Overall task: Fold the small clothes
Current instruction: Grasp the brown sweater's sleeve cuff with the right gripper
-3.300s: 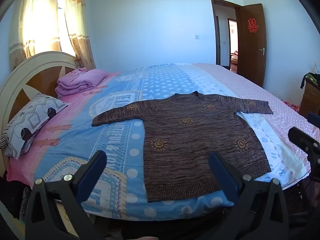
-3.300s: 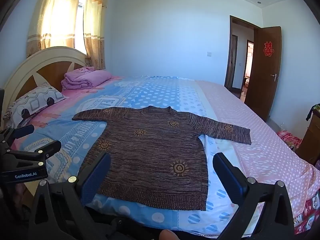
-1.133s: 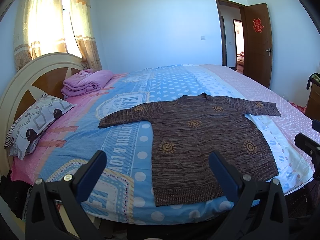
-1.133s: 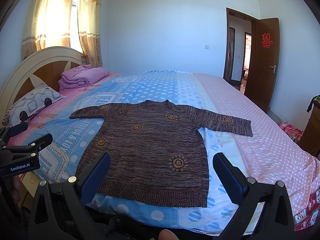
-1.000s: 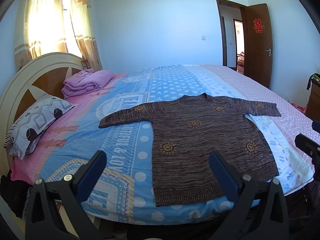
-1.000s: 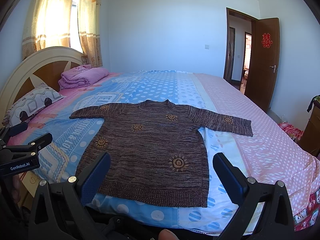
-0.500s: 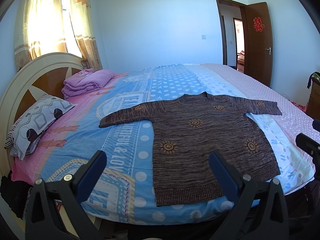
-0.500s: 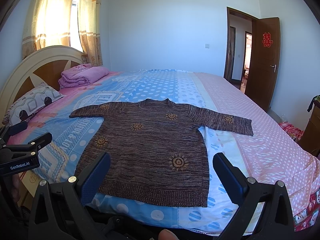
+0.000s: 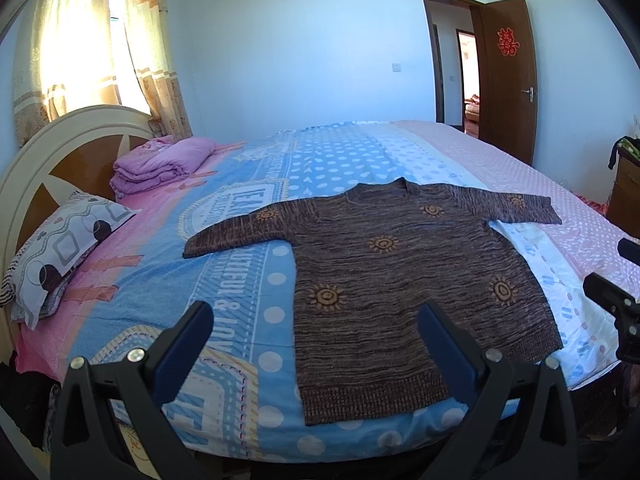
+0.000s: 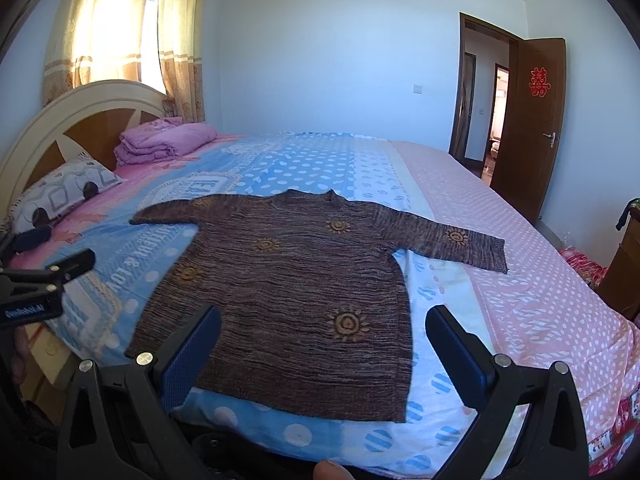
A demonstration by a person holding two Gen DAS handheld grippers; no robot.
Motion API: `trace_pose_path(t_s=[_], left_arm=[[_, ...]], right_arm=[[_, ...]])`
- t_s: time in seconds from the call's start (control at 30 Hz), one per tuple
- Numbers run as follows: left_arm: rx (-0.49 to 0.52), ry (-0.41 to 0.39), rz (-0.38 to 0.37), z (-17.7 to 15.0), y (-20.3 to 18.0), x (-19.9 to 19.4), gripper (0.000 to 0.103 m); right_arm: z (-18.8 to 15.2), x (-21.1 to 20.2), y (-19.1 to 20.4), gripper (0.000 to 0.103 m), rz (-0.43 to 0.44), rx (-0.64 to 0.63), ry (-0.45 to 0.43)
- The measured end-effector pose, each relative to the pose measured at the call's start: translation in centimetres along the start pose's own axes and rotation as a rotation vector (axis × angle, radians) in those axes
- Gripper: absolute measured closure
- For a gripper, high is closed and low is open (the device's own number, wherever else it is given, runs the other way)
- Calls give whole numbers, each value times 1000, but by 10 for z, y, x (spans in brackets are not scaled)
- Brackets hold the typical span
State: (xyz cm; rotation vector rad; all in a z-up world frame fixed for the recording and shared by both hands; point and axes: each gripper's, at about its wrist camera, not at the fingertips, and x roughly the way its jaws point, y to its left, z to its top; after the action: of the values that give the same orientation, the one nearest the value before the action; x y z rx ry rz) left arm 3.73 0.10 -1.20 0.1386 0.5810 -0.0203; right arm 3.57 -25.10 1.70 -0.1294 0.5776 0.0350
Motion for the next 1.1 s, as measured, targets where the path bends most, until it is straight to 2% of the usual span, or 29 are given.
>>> trace_pose_path(t_s=[0.17,0.37,0.53,0.67,0.8,0.83,0.87,0.9,0.97,1.1], left_arm=[[18,12,-1,11,-8,30,0],[44,70,-18,28,-23,85,0],[41,104,-37,46,-34,124,0],[40,120,-41,59,-44,153,0],[46,108,-5,71,-53,185,0],[49,110,2,73,-55,194,0],[53,111,14,75,-57,203,0],[62,114,32,76,-59,213,0],[81,132,57,76,-65,236,0],[99,201,93,72,-65,275,0]], right_arm=[[-9,40,-24,1,-25,0,83],[-9,83,-61,1,-86,13,152],[9,120,-114,1,-154,68,179],[23,151,-176,2,-207,185,195],[30,180,-220,3,-268,241,228],[31,186,-227,5,-277,247,235],[32,196,-241,13,-285,271,243],[33,201,-250,17,-285,291,244],[34,216,-271,18,-290,333,254],[37,248,-312,38,-288,422,279]])
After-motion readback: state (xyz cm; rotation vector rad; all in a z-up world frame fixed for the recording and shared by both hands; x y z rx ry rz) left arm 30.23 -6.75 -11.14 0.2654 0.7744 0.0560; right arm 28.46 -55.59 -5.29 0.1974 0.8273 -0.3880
